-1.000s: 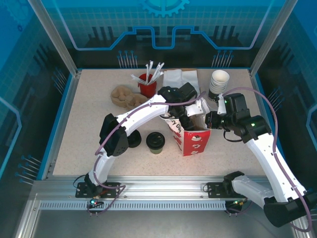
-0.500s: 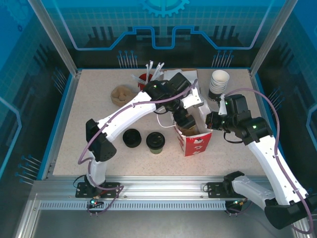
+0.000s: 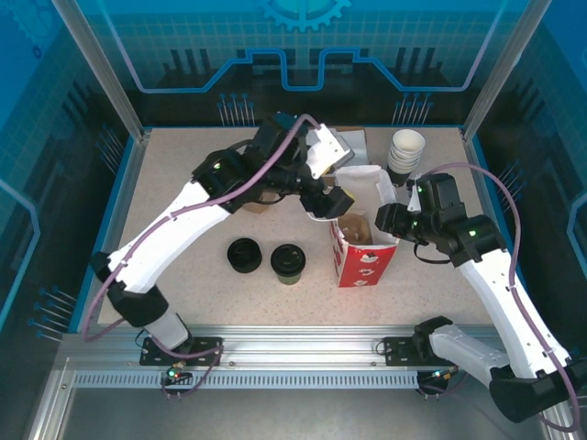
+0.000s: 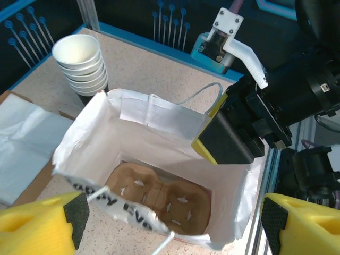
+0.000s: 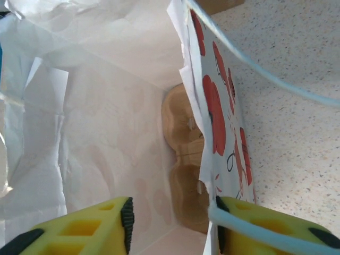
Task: Pack the takeout coffee
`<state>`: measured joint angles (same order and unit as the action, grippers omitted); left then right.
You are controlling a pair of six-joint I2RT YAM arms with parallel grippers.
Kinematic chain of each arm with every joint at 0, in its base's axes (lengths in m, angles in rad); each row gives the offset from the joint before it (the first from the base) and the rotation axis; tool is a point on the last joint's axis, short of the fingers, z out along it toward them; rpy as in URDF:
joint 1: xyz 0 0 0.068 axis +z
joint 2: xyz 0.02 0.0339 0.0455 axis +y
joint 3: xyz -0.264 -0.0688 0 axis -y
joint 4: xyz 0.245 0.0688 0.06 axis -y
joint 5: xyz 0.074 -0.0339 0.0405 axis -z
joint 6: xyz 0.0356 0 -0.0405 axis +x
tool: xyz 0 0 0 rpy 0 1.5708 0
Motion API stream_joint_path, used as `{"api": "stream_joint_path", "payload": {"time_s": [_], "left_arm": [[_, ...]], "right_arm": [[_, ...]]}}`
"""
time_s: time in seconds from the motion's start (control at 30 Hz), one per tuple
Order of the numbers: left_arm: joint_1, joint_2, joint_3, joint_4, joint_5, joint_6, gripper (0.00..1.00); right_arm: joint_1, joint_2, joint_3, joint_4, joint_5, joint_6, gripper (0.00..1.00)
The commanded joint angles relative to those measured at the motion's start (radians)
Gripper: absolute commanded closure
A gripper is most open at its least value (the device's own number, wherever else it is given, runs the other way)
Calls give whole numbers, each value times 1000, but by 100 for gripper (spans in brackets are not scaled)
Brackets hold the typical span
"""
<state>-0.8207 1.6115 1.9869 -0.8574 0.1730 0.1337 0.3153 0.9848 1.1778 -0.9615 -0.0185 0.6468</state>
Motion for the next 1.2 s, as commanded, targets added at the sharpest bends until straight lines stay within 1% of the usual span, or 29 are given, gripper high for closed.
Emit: {"api": "stream_joint_path", "payload": {"time_s": [0.0,0.2,0.4,0.47,0.6,0.87,0.93,1.03,1.13,1.17], "left_arm": [[16,-72,-86,26,-44,-93,13],[51,-233,-278,82,-62,-173,12],[80,-353,-439,119,-53,-217,11],[82,-371,-471,108,-50,-224,10],[84,-399,-518,79,-55,-239,10],[83,-416,-538,61,-46,-270,10],[83,-412,-531,58,-45,-272,10],[83,-410,-524,54,-39,-273,11],[83,-407,-522,57,-40,-286,11],[83,-404,-521,57,-37,-291,12]], "right_arm": [[-35,8,118,-114,33,-65,50],[-77,28,289,-233,17,-179,48],[-100,101,351,-184,-34,-306,47],[-114,145,356,-161,-35,-342,46],[-152,252,367,-121,-91,-399,47],[-190,417,382,-88,-159,-472,48],[-194,445,385,-94,-168,-478,52],[-194,457,372,-93,-185,-487,60],[-194,448,347,-76,-199,-487,74],[-193,446,345,-75,-202,-483,81]]}}
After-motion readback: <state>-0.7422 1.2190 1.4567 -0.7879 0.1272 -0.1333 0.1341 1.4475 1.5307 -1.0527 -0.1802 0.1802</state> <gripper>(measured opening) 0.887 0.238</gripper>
